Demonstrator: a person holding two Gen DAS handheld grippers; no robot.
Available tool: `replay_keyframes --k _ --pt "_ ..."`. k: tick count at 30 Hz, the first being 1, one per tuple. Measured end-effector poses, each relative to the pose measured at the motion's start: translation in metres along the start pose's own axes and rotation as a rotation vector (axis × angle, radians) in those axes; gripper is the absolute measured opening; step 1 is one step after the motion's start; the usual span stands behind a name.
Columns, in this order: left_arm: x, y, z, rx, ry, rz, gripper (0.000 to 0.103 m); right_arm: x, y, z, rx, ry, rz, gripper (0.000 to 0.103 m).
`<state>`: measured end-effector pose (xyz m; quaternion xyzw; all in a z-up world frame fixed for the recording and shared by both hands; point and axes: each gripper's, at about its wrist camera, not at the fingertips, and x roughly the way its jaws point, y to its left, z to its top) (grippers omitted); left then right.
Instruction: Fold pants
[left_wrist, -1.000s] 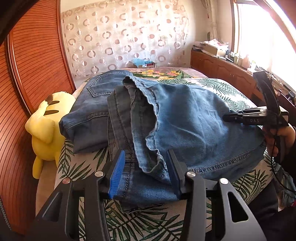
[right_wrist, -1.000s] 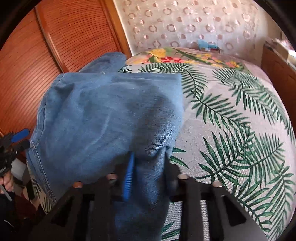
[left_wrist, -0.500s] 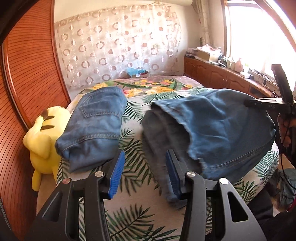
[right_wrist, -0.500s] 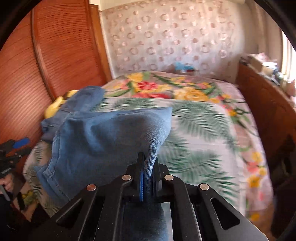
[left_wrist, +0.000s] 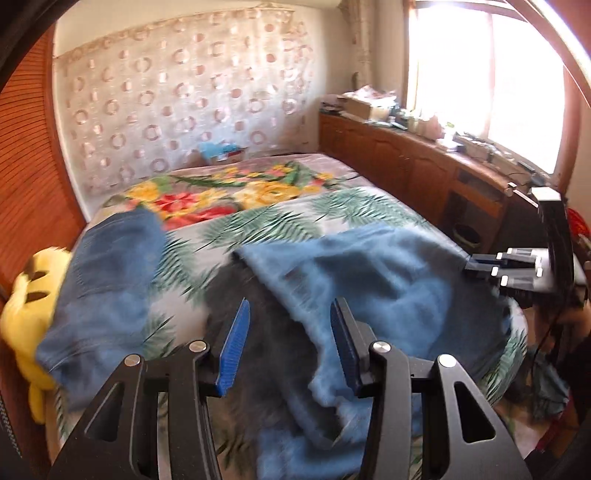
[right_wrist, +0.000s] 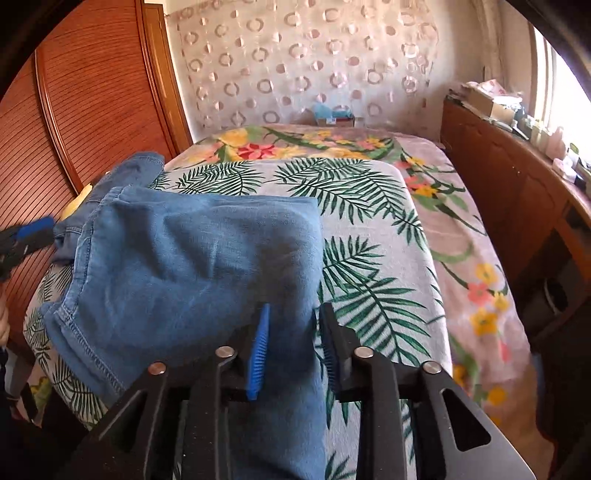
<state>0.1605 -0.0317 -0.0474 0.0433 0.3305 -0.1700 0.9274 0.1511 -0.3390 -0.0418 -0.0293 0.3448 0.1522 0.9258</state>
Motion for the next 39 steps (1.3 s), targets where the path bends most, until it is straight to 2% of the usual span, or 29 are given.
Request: replay_keyframes --k 3,6,10,13,15,19,23,29,35,39 --pt "0.019 -0.013 0.014 0.003 0.021 -0.037 0.046 -0.007 0.002 -0.017 0.014 -0.005 -0.007 0.034" --pt "0.042 -0.022 0.019 0.019 0.060 -0.021 0.046 -0.015 0.002 -0.027 0.029 -0.027 -0.003 0.034" --pt "0.069 -0.015 0.010 0.015 0.139 0.041 0.045 -0.025 0.004 -0.033 0.045 -0.039 0.006 0.034" --pt "0.084 -0.006 -0.003 0.006 0.191 0.052 0.041 -0.028 0.003 -0.036 0.053 -0.038 0.005 0.035" --pt "0.095 -0.002 -0.013 0.000 0.226 0.058 0.039 -0.030 0.005 -0.036 0.056 -0.048 -0.028 0.035" --pt "0.095 -0.004 -0.020 0.004 0.212 0.051 0.039 -0.032 0.009 -0.038 0.075 -0.048 -0.010 0.035" --pt "0.090 -0.005 -0.020 0.003 0.202 0.047 0.039 -0.025 0.007 -0.041 0.083 -0.019 -0.003 0.044" --pt "0.066 -0.005 -0.023 -0.012 0.166 0.038 0.039 -0.011 0.005 -0.045 0.097 0.023 0.000 0.048" --pt "0.025 -0.026 -0.029 0.009 0.104 -0.035 0.039 -0.010 0.002 -0.045 0.118 0.010 0.003 0.051" --pt "0.018 -0.053 -0.033 0.040 0.097 -0.098 0.039 -0.012 0.005 -0.051 0.128 0.006 0.019 0.051"
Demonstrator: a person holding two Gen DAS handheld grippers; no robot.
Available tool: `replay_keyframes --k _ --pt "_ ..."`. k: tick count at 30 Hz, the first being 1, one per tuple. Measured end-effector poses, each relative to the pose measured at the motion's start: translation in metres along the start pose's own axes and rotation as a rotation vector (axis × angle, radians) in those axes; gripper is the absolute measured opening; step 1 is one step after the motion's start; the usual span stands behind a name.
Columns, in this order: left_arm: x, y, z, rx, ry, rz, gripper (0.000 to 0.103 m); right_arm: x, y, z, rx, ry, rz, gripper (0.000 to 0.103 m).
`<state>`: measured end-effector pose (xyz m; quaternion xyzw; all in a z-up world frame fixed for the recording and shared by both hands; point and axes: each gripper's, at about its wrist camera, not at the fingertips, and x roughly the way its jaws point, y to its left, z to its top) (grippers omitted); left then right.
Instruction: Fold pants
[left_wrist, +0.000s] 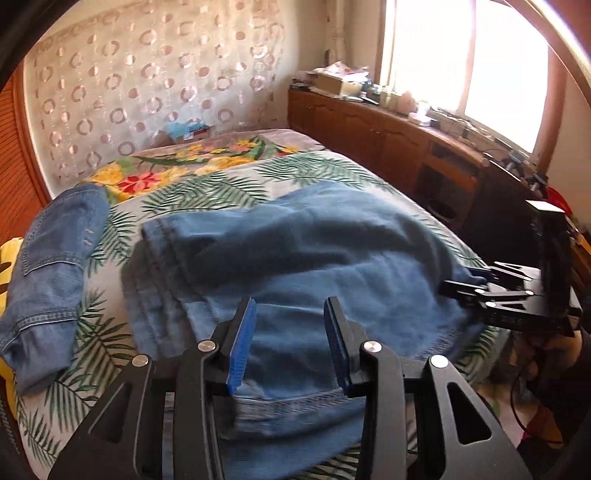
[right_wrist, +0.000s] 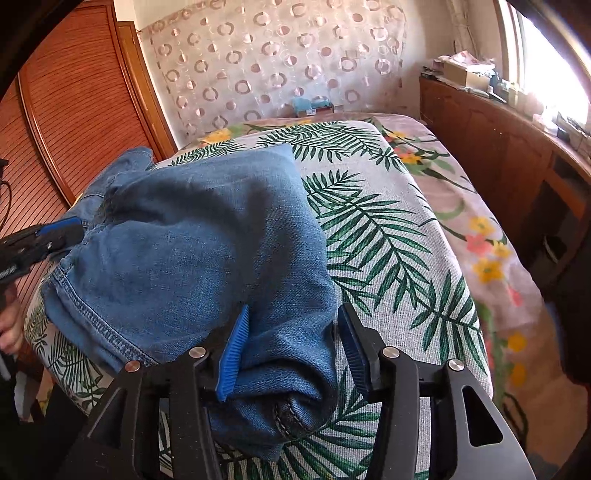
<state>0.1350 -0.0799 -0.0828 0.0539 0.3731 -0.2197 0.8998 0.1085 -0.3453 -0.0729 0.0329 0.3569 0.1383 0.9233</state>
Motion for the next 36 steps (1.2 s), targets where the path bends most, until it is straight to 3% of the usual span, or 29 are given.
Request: replay_keyframes --k 6,14,19,25,36 --pt "0.025 -0.016 -0.006 0.029 0.060 -0.009 0.039 0.002 -0.002 -0.001 0.036 -0.004 0.024 0.045" --pt "0.029 -0.016 -0.014 0.040 0.068 -0.003 0.039 -0.001 0.002 0.003 0.064 -0.035 0.058 0.017" --pt "0.017 -0.005 -0.012 0.023 0.055 0.008 0.039 -0.015 0.010 0.016 0.040 -0.096 0.055 0.014" --pt "-0.002 0.024 -0.023 -0.026 0.047 0.082 0.039 -0.028 0.025 0.033 0.009 -0.150 0.057 0.013" --pt "-0.048 0.077 -0.037 -0.115 -0.031 0.141 0.040 -0.025 0.107 0.066 -0.125 -0.192 0.141 0.011"
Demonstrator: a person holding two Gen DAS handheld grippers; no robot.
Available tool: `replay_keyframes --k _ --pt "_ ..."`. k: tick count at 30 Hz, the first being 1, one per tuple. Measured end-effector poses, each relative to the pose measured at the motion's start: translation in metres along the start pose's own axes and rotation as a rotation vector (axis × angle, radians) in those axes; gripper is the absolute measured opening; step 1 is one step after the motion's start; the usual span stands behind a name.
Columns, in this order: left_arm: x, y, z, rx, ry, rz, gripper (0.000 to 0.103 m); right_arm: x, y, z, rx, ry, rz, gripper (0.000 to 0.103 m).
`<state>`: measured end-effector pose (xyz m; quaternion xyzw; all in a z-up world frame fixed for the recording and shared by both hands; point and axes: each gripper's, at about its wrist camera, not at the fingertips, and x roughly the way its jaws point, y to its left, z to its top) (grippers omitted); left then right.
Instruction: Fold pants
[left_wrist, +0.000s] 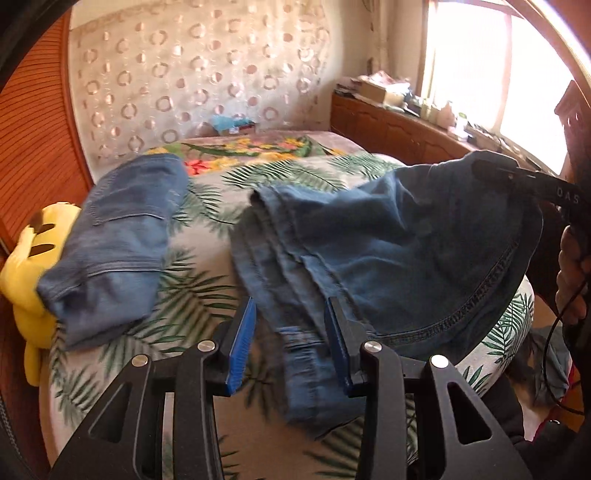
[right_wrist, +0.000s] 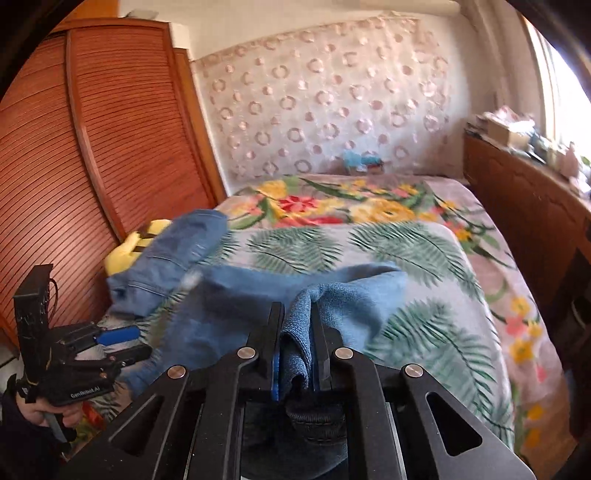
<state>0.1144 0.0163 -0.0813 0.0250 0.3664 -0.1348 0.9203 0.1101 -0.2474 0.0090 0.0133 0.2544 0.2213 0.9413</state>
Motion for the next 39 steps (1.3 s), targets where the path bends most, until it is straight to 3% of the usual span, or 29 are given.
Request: replay_keyframes --k 5,12,18,22,26,31,35,39 --pt "-0.019 0.028 -0.002 -0.039 -0.034 0.033 0.040 0.019 0.048 0.006 -0.061 0.026 0.090 0.011" --pt "-0.040 0.069 -0.007 -0.110 -0.066 0.090 0.040 0.044 0.104 -0.018 -0.143 0.125 0.204 0.011" --pt "-0.047 0.093 -0.010 -0.160 -0.080 0.130 0.040 0.075 0.120 -0.041 -0.127 0.273 0.288 0.011" --pt "-0.049 0.098 -0.011 -0.171 -0.084 0.135 0.040 0.084 0.116 -0.053 -0.147 0.299 0.257 0.011" --pt "-0.048 0.092 -0.007 -0.160 -0.083 0.128 0.040 0.077 0.120 -0.051 -0.154 0.283 0.244 0.011" --pt "-0.045 0.080 -0.001 -0.132 -0.083 0.112 0.040 0.035 0.125 -0.047 -0.185 0.241 0.216 0.020" --pt "-0.042 0.072 0.002 -0.115 -0.079 0.101 0.040 0.001 0.121 -0.039 -0.193 0.171 0.190 0.032" --pt "-0.039 0.061 0.007 -0.095 -0.077 0.087 0.040 -0.019 0.108 -0.031 -0.179 0.087 0.121 0.033"
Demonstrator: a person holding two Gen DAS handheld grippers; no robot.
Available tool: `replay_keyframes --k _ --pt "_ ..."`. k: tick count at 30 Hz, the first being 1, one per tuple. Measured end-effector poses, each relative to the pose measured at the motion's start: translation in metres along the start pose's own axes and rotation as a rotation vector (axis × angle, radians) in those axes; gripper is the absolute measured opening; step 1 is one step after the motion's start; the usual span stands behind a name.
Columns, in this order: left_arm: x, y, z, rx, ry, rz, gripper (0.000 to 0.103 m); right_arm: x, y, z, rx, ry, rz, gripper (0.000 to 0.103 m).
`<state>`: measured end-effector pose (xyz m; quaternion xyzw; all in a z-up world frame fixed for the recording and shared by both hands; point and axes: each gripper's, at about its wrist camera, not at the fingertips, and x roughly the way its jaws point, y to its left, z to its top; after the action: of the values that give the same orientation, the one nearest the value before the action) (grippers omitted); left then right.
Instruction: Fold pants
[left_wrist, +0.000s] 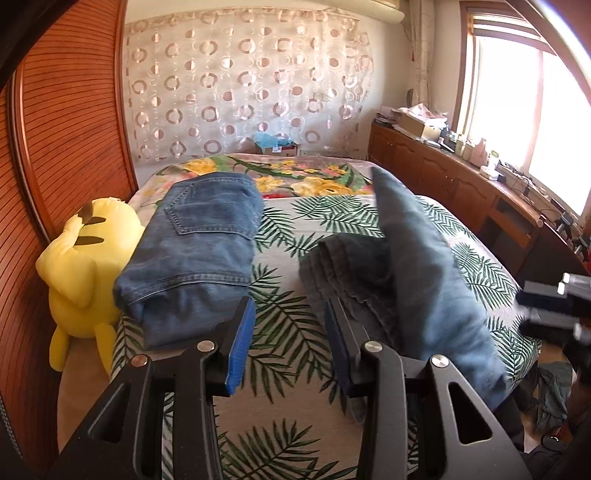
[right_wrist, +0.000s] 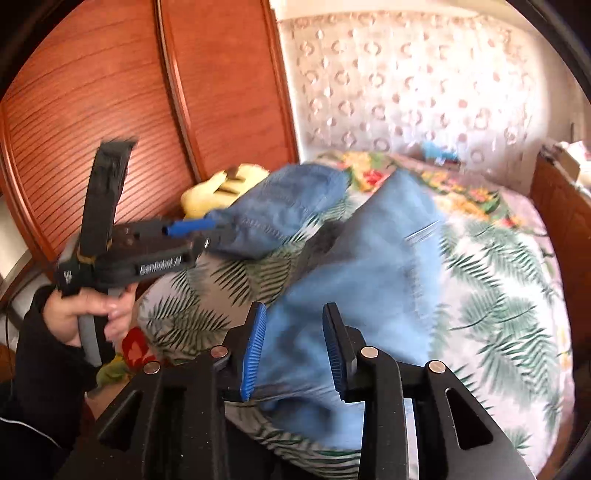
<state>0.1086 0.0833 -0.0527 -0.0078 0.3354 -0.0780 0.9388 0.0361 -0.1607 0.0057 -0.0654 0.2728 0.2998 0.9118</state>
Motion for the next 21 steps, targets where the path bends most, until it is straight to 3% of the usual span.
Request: replay_keyframes --k 5,11,16,19,21 --pt "0.001 -0.019 0.006 0.033 -0.003 -0.023 0.040 0.004 -0.019 -0.002 0.015 -0.013 -0.101 0.033" --pt "0.009 -0.042 0.012 0.068 0.004 -0.065 0.042 0.011 -0.024 -0.002 0.036 0.001 -0.130 0.033" --pt "0.021 -0.057 0.016 0.088 0.016 -0.105 0.051 0.013 -0.026 0.002 0.047 0.011 -0.140 0.033" --pt "0.034 -0.065 0.020 0.097 0.030 -0.143 0.067 0.008 -0.026 0.001 0.045 0.017 -0.145 0.033" --pt "0.045 -0.071 0.022 0.099 0.053 -0.166 0.068 0.000 -0.033 0.000 0.042 0.019 -0.145 0.033"
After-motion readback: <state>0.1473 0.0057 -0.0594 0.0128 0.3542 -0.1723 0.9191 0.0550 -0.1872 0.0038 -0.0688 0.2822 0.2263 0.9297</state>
